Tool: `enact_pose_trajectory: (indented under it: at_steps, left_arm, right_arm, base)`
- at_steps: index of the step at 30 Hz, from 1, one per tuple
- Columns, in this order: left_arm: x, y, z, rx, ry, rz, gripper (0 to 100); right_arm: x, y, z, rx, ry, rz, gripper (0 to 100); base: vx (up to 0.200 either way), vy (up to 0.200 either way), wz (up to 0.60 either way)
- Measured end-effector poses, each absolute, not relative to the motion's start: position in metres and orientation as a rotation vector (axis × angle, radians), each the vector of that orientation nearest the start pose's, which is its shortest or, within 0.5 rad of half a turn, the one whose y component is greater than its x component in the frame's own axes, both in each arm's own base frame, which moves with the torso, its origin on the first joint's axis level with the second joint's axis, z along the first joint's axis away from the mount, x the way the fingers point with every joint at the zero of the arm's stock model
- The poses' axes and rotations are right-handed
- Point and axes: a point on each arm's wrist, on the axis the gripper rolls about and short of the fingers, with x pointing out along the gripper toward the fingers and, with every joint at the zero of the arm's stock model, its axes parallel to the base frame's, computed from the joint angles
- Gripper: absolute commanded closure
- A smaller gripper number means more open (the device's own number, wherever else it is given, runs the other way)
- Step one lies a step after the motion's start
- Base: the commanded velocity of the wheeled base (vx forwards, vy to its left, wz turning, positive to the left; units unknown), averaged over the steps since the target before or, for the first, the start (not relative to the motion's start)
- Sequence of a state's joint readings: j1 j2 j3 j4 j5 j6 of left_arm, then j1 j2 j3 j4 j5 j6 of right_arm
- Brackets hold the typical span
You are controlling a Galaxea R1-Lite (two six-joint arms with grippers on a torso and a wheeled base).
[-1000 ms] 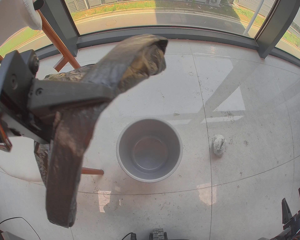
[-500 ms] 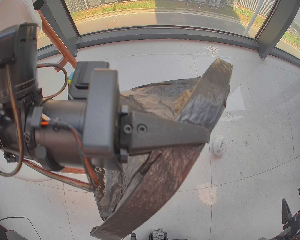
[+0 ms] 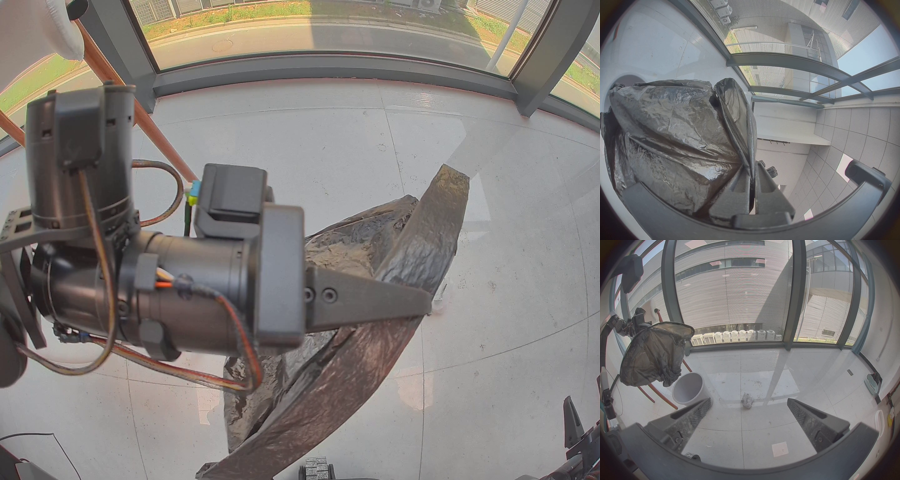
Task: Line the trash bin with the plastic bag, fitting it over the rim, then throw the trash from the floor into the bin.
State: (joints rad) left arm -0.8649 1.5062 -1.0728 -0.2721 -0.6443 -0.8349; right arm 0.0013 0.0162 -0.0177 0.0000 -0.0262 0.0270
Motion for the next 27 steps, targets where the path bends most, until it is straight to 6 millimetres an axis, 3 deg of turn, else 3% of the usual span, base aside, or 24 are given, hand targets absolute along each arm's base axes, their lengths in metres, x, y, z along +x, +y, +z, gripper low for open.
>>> enact_pose_trajectory:
  at_steps: [11, 17, 27]
  left_arm:
    - [0.19, -0.234, 0.255, -0.647, 0.799, -1.344, 100]
    - [0.21, -0.228, 0.245, -0.653, 0.84, -1.371, 100]
    - [0.242, -0.212, 0.228, -0.687, 0.857, -1.264, 100]
  right_arm:
    - [-0.023, -0.001, 0.081, 0.027, -0.002, -0.024, 0]
    - [-0.023, -0.001, 0.081, 0.027, -0.001, -0.025, 0]
    - [-0.023, -0.001, 0.081, 0.027, -0.001, -0.025, 0]
  base:
    - [0.0, 0.0, 0.0]
    - [0.0, 0.0, 0.0]
    - [0.0, 0.0, 0.0]
